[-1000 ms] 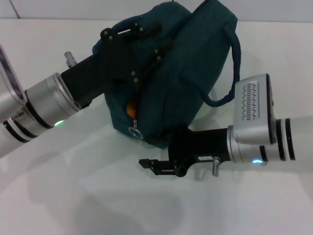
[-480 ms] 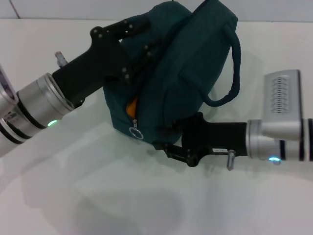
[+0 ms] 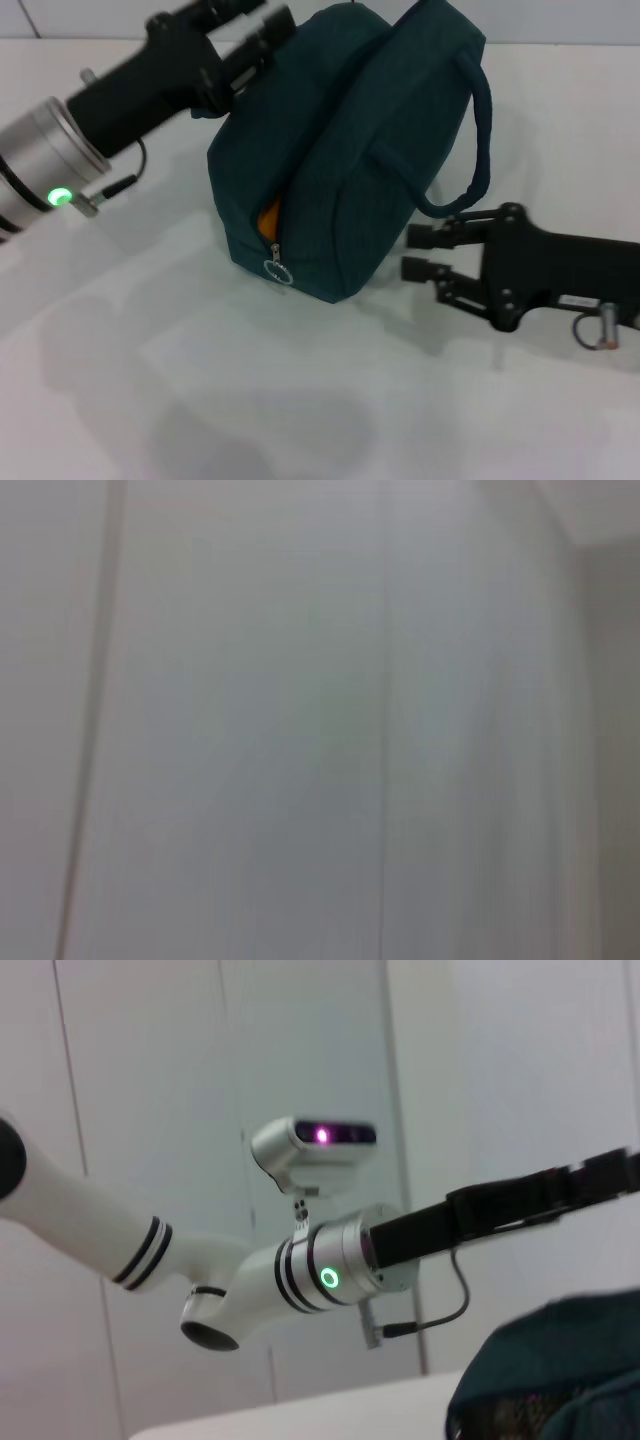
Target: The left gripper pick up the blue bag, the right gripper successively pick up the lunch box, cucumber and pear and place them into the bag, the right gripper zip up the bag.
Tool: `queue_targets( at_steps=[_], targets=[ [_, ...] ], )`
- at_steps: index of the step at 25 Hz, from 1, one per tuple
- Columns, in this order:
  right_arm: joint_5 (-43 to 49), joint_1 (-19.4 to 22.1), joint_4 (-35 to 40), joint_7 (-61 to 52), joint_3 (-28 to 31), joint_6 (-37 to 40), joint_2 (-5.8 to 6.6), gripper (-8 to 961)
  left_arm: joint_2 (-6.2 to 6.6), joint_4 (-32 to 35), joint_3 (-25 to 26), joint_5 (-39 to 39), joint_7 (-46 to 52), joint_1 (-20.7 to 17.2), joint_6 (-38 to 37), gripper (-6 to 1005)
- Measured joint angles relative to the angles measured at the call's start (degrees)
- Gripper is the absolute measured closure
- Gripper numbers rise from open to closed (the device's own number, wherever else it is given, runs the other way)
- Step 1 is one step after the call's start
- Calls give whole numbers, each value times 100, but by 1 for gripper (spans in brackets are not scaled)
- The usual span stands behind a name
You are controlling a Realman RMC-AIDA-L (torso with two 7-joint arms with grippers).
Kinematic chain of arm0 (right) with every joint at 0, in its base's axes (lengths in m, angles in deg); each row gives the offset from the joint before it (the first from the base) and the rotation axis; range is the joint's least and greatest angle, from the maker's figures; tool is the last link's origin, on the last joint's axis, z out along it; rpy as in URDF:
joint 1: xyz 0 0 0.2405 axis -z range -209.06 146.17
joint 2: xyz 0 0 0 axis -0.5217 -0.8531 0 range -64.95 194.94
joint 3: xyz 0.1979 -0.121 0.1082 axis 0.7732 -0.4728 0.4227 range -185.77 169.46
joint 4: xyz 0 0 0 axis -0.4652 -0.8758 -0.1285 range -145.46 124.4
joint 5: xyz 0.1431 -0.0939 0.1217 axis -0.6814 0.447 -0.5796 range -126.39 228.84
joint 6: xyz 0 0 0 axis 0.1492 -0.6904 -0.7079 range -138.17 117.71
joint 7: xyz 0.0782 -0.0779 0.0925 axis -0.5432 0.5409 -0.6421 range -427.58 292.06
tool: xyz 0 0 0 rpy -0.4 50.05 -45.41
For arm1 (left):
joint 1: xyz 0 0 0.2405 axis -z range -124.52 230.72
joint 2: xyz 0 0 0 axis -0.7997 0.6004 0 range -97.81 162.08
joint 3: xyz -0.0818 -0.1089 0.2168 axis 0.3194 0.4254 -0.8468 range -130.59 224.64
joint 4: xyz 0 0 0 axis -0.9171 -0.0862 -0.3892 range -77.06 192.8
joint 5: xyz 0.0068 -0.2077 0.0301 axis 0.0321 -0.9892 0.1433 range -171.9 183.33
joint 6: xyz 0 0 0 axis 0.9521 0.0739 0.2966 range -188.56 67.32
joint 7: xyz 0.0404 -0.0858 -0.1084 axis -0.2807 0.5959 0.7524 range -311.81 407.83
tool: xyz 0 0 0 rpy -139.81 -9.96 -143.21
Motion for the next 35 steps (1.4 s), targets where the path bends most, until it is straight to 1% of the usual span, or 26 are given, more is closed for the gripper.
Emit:
queue_targets(
  at_steps=[2,3,4,8,9,11,14,16,20,24,27,29,34,35],
  targets=[
    [142,59,-2,228,322,185,-47,679,63,49,124,-25,537,0,31,569],
    [177,75,-2,388,386,242,-61,681,74,49,217,-30,733,0,31,529],
    [204,92,-2,553,430,310,-66,683,60,52,319,-32,844,-9,24,490],
    [263,129,20,1020,451,591,-70,690,-57,132,423,-238,945,-116,15,442],
    [276,130,19,1073,455,610,-70,692,-96,137,424,-406,945,-145,13,430],
    [290,131,3,1175,463,613,-74,703,-209,56,417,-984,782,-234,-57,406],
    [290,144,-4,1442,445,706,-89,731,-280,-401,322,-1703,284,-264,-345,370],
    [279,151,-5,1550,433,823,-98,749,-287,-825,285,-2043,97,-162,-493,338],
    [278,133,-107,1536,468,1003,-84,745,-296,-1512,281,-2440,99,76,-561,259],
    [227,113,-278,1536,530,1090,-78,741,-324,-1954,305,-2624,43,172,-711,179],
    [-124,165,-477,1458,682,1010,-114,641,-327,-2250,291,-2540,33,364,-716,153],
    [-296,190,-587,1438,702,1003,-108,575,-328,-2336,283,-2452,13,471,-750,136],
    [-327,199,-658,1530,703,963,-106,338,-327,-2327,350,-2482,-382,497,-976,128],
    [-323,192,-658,1527,703,959,-103,319,-327,-2329,360,-2489,-444,500,-984,130]
  ],
)
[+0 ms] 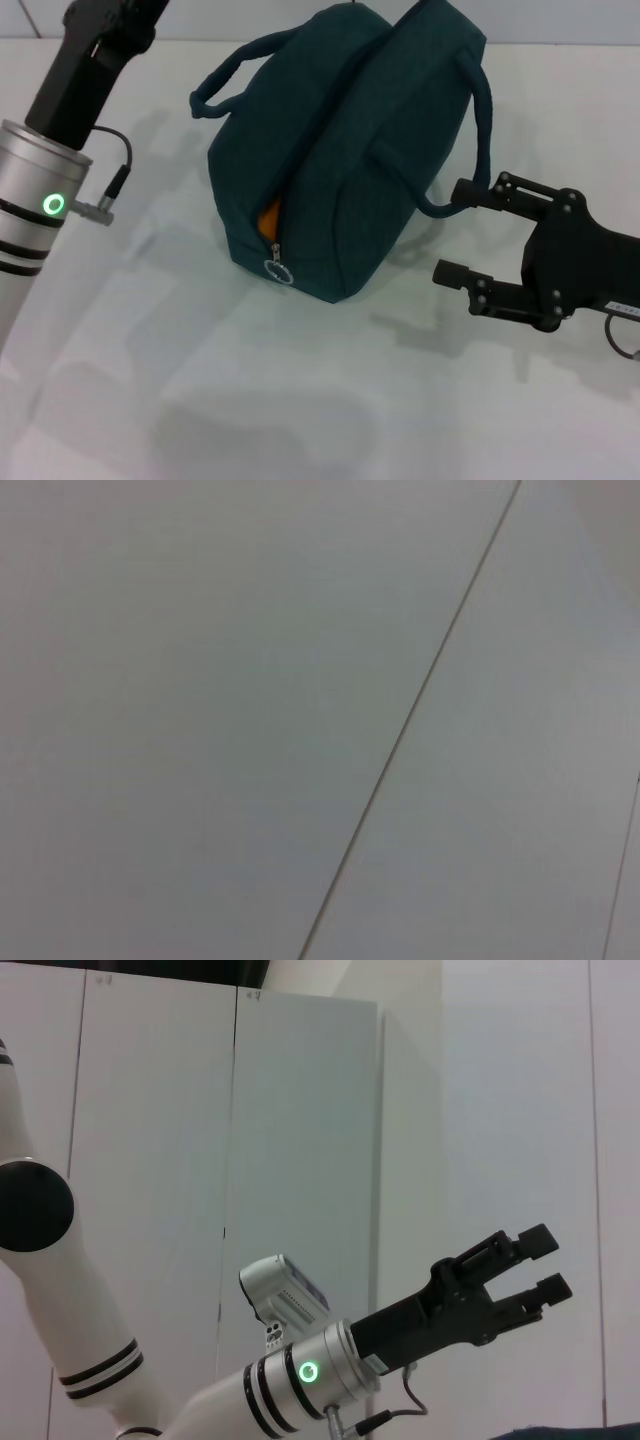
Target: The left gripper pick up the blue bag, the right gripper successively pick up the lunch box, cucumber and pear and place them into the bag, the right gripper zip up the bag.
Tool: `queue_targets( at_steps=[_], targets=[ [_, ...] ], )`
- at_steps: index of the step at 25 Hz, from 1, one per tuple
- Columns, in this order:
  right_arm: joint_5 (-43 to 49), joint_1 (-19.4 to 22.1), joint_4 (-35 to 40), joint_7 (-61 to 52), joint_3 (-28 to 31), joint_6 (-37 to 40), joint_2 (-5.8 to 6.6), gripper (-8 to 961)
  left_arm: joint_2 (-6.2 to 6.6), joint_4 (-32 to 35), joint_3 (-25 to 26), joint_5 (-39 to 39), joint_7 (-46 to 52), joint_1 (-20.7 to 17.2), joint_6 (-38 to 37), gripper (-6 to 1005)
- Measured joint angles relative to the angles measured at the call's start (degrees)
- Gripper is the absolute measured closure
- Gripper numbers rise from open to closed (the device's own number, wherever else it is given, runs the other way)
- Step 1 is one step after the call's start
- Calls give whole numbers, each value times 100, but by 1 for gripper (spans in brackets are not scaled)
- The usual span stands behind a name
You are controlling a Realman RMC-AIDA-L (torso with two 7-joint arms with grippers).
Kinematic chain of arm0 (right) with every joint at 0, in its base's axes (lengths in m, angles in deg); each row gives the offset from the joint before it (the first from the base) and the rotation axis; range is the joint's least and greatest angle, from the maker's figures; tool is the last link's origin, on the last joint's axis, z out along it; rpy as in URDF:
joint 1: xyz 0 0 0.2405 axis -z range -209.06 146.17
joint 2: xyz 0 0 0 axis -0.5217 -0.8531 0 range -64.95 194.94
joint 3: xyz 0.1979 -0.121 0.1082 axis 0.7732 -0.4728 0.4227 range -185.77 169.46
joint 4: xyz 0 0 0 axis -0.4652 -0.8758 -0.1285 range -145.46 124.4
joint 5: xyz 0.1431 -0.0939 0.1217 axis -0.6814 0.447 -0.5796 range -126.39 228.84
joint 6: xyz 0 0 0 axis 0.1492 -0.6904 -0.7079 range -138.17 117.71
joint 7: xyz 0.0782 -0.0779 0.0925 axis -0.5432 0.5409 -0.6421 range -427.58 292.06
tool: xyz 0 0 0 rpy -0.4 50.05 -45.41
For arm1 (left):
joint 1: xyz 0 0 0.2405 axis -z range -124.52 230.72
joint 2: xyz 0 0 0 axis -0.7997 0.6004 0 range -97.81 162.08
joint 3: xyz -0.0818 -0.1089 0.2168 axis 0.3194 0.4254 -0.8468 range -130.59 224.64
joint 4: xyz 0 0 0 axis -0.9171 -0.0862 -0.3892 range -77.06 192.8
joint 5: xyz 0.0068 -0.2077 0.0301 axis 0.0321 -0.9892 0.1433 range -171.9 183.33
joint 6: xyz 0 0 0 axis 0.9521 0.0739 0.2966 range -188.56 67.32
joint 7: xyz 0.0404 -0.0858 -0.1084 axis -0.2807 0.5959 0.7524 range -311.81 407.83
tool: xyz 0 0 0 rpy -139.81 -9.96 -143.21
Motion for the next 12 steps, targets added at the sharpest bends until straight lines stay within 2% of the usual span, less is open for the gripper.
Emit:
queue_targets(
  at_steps=[2,4,6,9,12],
  targets=[
    [15,-29,-13,-57,5,-7,14,280,20,1,-52,60,8,0,11,133],
    [17,-42,-40,-84,71,-16,28,241,93,118,-221,287,185,3,112,137],
    [26,-38,-71,-92,220,-23,37,223,191,525,-440,655,660,-28,433,142],
    [44,-80,-81,-97,334,-23,74,226,327,1596,-645,1575,1823,-235,1179,150],
    [46,-150,-83,-99,330,-23,129,230,405,2278,-630,2200,2480,-354,1337,159]
  ],
)
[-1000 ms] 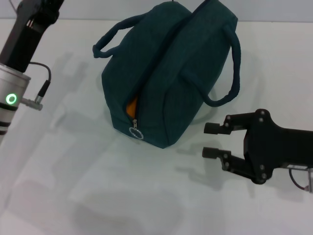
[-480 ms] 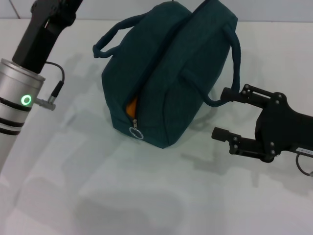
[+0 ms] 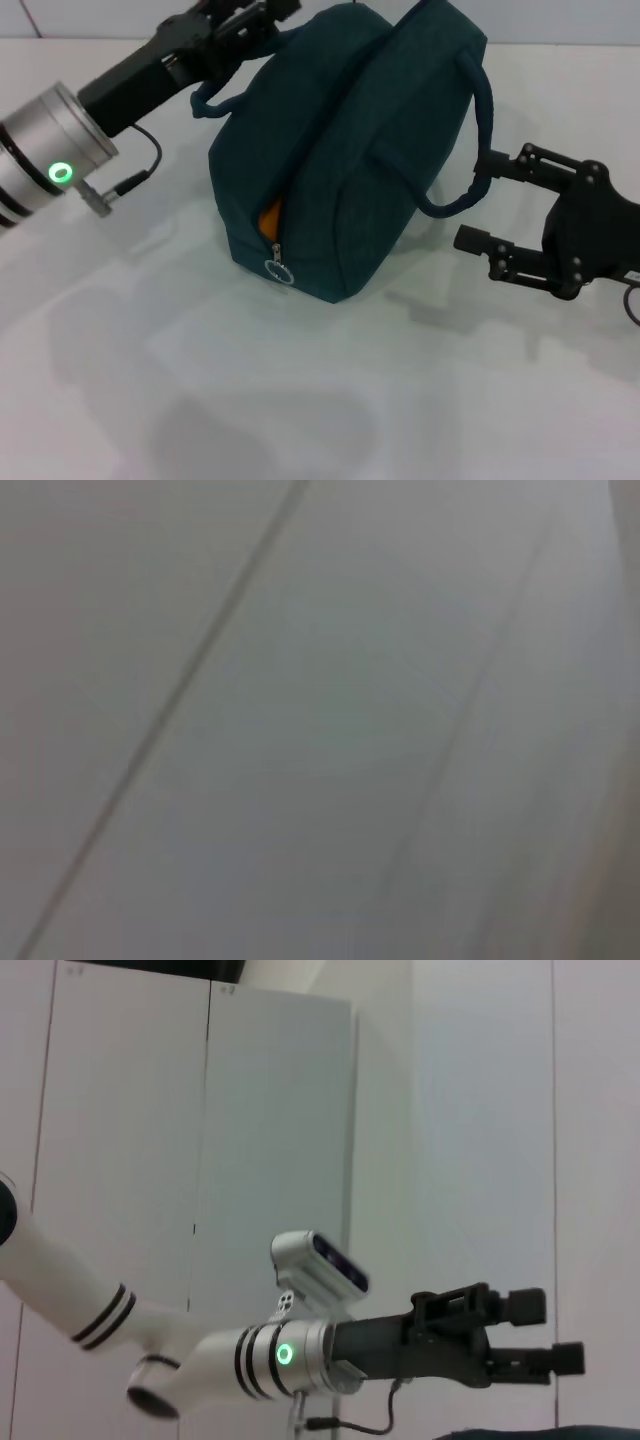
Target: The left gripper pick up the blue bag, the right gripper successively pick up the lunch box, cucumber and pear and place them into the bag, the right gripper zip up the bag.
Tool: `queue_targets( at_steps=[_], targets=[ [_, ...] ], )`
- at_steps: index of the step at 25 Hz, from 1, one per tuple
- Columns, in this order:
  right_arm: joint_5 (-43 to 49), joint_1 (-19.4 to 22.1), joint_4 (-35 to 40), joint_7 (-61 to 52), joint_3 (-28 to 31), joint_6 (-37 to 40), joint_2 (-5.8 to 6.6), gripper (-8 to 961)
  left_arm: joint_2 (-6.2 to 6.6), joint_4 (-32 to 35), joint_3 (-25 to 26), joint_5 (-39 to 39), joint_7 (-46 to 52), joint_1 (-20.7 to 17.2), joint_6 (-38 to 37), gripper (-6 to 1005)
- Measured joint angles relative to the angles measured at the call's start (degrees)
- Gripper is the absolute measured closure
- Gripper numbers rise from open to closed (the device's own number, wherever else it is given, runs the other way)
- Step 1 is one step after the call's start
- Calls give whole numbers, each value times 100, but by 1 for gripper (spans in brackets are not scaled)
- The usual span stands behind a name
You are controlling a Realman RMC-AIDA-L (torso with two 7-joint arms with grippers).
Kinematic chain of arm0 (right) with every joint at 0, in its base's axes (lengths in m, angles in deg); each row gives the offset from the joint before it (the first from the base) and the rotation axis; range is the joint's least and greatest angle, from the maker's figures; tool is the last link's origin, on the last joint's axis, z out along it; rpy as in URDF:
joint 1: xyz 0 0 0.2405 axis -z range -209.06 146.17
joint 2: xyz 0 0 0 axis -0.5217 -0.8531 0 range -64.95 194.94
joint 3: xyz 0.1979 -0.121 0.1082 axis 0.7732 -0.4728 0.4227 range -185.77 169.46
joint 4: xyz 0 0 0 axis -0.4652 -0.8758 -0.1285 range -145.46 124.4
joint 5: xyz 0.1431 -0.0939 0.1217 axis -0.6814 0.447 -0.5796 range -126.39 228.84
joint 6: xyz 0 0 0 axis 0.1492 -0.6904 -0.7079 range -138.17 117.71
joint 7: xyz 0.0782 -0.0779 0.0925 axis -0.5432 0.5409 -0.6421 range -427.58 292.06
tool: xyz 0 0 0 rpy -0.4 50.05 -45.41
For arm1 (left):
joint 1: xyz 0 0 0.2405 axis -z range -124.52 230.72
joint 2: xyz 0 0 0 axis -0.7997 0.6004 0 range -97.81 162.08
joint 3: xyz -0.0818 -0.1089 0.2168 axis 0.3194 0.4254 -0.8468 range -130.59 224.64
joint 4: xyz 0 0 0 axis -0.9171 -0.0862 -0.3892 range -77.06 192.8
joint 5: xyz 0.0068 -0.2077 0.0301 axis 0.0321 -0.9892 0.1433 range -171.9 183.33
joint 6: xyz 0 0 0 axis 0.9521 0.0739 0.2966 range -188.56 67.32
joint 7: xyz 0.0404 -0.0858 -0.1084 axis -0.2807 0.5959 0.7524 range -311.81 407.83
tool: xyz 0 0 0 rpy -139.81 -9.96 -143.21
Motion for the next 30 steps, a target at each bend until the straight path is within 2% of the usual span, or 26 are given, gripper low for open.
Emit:
queue_targets(
  at_steps=[3,5,10,17,23,30],
  targets=[
    [1,-45,-2,-18,3,-1,72,233,96,625,17,564,791,-177,297,167],
    [2,-66,-2,-30,11,-61,95,236,119,807,32,808,1065,-271,513,173],
    [2,-110,-8,-32,49,-328,114,244,130,835,41,1209,1186,-307,779,187],
    [2,-123,-12,-11,55,-581,61,247,185,846,26,1459,1126,-258,805,207],
    [-10,-180,-12,-15,62,-679,26,248,72,850,12,1709,832,-219,789,412],
    [-24,-184,-11,-38,129,-763,-21,248,20,848,32,1745,577,-213,790,435]
  ],
)
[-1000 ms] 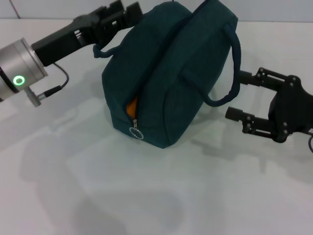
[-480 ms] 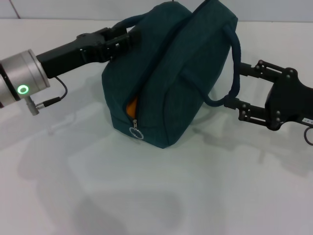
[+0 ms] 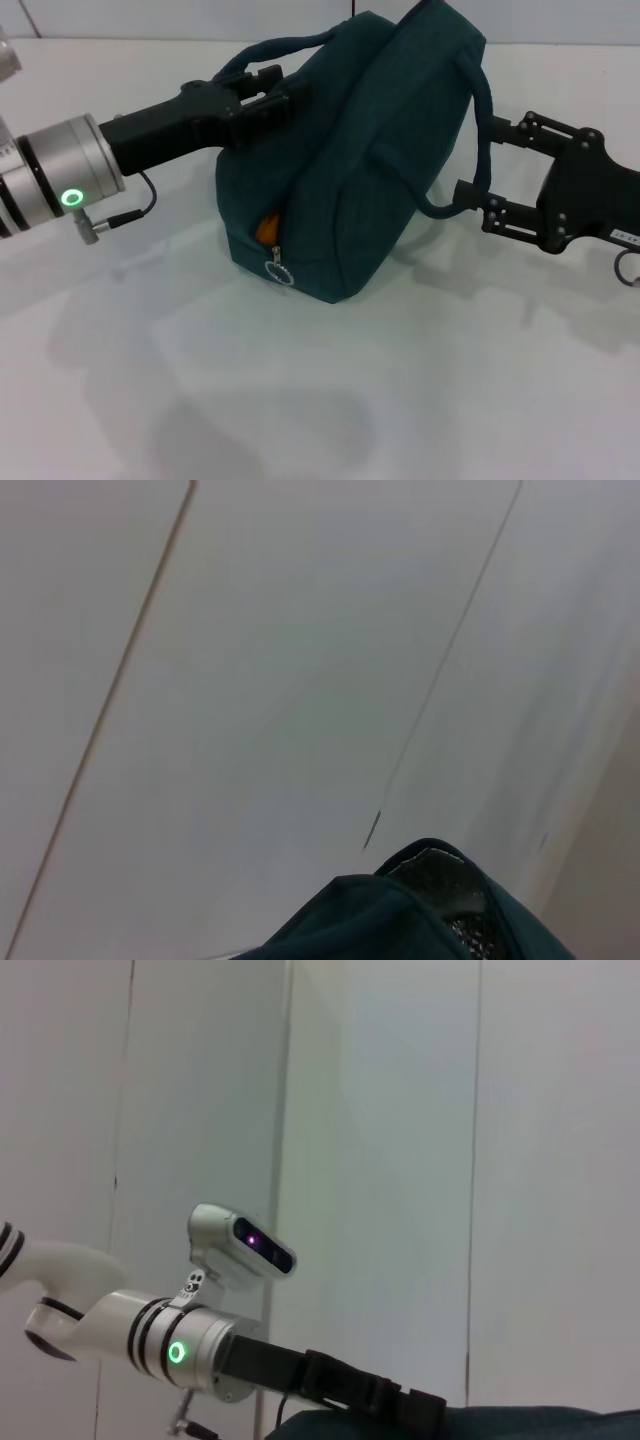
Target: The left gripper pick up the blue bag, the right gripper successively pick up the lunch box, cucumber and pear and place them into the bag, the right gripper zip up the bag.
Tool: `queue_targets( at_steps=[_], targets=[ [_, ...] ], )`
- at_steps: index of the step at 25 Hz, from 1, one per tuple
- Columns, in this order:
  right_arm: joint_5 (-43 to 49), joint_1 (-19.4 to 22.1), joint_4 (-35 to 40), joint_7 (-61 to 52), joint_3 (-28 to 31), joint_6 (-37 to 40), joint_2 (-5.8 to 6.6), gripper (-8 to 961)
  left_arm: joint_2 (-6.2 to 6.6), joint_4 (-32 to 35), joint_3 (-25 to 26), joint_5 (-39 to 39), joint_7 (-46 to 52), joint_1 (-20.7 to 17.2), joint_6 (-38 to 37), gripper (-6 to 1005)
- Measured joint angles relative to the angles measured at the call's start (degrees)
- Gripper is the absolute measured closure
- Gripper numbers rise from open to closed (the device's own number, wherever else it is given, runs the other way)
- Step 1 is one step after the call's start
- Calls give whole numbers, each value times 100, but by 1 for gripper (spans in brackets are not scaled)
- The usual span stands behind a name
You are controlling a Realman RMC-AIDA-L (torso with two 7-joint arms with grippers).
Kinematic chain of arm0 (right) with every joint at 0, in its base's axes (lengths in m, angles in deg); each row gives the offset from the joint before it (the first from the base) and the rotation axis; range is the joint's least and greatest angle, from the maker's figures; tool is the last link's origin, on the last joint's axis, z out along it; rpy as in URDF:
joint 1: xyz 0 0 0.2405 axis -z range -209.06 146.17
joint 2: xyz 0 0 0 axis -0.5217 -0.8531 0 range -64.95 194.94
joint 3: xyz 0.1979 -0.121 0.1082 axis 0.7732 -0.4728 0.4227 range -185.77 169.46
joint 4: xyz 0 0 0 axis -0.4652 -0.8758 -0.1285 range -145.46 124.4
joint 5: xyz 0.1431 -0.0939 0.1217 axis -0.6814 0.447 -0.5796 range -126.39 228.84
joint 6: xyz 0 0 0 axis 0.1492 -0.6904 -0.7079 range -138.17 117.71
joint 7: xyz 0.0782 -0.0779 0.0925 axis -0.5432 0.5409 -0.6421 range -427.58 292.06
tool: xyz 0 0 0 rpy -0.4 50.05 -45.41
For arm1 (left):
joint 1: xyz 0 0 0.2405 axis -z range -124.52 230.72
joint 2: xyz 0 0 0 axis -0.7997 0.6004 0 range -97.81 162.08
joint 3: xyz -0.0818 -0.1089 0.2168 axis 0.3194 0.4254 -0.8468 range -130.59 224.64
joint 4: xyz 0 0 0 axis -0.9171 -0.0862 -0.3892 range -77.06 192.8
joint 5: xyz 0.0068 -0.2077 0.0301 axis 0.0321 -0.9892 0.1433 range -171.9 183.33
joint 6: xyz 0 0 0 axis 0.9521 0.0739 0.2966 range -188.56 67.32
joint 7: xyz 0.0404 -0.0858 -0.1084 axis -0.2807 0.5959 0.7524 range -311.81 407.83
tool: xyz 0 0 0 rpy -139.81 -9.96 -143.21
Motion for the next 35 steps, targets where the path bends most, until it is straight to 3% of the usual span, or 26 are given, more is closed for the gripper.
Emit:
queue_targets(
  at_steps=[9,17,26,35],
  targets=[
    [20,-77,6,-41,-64,-201,-85,249,-18,42,-8,167,-192,72,1,465],
    [25,-231,-22,-459,-211,-751,-95,249,-127,138,-5,142,-849,7,-191,870],
    [-28,-456,33,-806,-140,-1811,-103,250,-232,182,58,127,-1442,-65,-1153,941],
    [-43,-857,86,-791,349,-2024,-109,250,-276,216,7,444,-1451,-15,-1501,961]
  ],
)
